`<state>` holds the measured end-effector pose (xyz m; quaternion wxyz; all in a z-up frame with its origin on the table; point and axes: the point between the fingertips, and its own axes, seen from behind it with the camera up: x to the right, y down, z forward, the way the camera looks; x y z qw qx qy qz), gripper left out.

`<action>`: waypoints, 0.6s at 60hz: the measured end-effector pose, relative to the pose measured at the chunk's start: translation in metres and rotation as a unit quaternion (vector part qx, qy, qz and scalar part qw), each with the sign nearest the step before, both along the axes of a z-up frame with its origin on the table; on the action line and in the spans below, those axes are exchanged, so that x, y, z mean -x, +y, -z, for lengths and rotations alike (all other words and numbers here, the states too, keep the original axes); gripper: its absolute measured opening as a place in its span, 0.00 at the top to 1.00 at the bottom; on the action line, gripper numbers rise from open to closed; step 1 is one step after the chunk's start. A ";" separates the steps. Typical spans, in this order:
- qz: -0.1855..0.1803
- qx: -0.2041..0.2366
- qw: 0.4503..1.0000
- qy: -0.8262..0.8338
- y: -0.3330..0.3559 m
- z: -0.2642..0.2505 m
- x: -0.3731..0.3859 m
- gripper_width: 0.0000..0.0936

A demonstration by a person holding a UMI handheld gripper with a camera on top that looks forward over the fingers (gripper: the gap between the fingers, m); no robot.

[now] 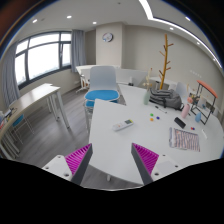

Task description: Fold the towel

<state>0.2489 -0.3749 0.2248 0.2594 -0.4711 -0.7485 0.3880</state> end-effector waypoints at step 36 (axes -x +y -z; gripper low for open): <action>0.223 -0.045 0.974 0.005 0.200 0.061 0.117 0.09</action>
